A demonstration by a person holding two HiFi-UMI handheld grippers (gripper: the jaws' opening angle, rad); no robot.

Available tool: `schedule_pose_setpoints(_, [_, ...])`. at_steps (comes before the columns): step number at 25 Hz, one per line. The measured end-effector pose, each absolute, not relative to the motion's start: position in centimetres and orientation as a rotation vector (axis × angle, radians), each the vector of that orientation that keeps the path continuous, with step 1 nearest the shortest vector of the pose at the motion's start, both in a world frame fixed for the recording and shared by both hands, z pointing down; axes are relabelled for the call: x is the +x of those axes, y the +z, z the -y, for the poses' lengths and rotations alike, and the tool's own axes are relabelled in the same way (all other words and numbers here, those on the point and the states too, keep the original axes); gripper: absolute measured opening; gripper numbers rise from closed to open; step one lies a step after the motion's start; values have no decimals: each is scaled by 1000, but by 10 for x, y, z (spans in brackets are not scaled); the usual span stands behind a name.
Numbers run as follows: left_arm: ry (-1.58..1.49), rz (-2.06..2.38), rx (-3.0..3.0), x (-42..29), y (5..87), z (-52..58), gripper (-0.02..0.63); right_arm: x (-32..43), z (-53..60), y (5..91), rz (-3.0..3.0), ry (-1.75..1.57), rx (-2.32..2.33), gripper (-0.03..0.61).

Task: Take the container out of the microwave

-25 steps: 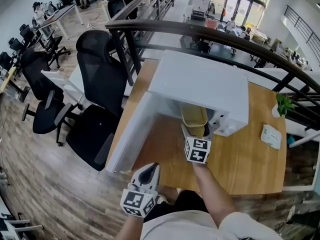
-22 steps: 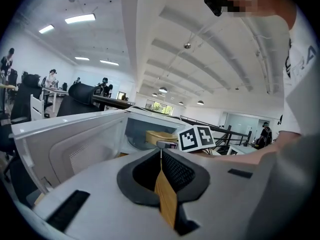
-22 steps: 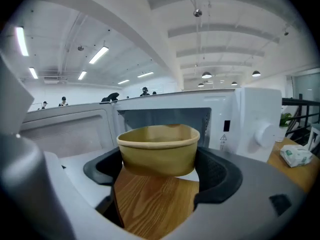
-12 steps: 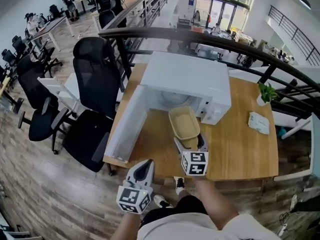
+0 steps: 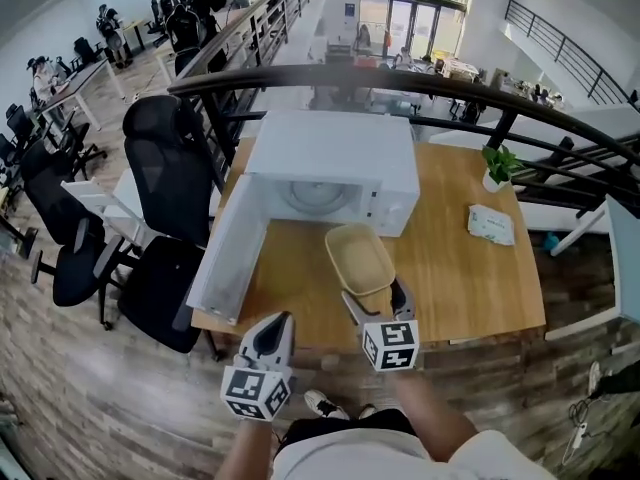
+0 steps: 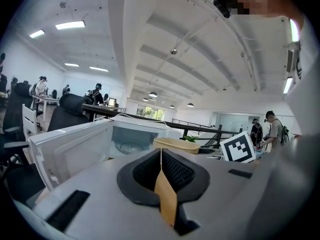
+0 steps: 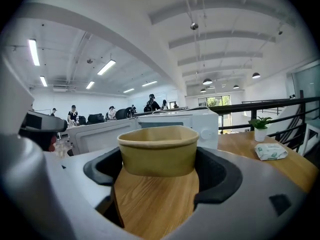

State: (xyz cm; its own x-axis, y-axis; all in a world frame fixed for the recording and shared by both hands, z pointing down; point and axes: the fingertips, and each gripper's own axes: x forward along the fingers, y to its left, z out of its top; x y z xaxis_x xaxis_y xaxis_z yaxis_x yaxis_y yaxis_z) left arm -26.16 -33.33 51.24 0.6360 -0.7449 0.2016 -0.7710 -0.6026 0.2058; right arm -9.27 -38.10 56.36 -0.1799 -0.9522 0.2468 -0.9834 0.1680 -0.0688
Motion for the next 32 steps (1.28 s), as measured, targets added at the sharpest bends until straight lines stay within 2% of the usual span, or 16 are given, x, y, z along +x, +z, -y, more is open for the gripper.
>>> schedule_pose_setpoints(17, [116, 1238, 2646, -193, 484, 244, 37, 13, 254, 509, 2280, 225, 2022, 479])
schedule_pose_setpoints(32, [113, 1222, 2653, -183, 482, 170, 37, 25, 170, 489, 2325, 183, 2003, 479])
